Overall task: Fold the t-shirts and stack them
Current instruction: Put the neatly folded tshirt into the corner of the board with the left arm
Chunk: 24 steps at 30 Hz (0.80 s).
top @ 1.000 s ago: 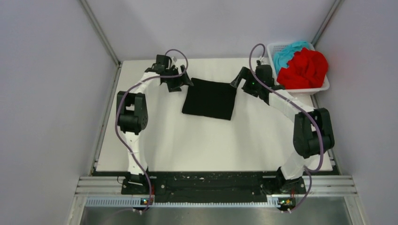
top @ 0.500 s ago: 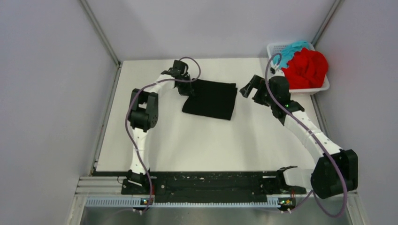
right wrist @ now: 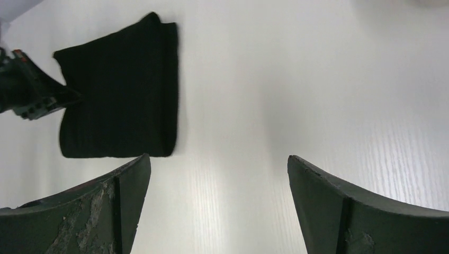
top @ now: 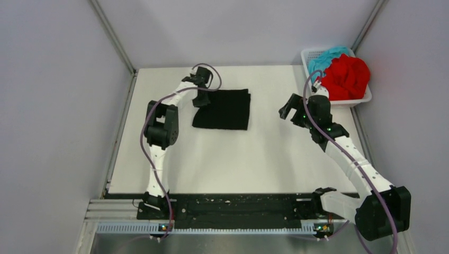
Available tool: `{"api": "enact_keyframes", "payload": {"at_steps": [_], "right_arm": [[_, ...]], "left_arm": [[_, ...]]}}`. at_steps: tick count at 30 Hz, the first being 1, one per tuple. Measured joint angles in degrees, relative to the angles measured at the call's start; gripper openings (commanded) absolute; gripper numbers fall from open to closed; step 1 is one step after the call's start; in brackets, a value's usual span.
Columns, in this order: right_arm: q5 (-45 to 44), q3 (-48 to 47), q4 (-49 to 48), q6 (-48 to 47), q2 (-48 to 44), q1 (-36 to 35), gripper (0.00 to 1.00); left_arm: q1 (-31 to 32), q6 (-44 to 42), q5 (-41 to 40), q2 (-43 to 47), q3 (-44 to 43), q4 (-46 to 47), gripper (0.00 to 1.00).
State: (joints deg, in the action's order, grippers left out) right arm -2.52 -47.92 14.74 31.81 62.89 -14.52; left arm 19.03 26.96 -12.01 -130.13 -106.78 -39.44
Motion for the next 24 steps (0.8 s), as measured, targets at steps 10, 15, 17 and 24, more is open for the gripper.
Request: {"api": "enact_keyframes", "payload": {"at_steps": [10,15,17,24], "right_arm": [[-6.84,0.68,1.42,-2.93,-0.26,0.0,0.99],[-8.87,-0.09,1.79,-3.85,0.87,0.0,0.99],[-9.46,-1.14,2.14,-4.2,2.54,0.0,0.99],[-10.14,-2.12,2.86,-4.31,6.47,0.0,0.99]], "left_arm": [[-15.87,-5.92,-9.9,-0.07,-1.18,-3.76,0.0],[-23.5,-9.46,-10.32,-5.09,-10.73,-4.09,0.0],[-25.62,-11.26,-10.45,-7.69,-14.84,-3.93,0.0],[-28.11,-15.23,-10.69,-15.45,-25.05,-2.67,0.0]]}}
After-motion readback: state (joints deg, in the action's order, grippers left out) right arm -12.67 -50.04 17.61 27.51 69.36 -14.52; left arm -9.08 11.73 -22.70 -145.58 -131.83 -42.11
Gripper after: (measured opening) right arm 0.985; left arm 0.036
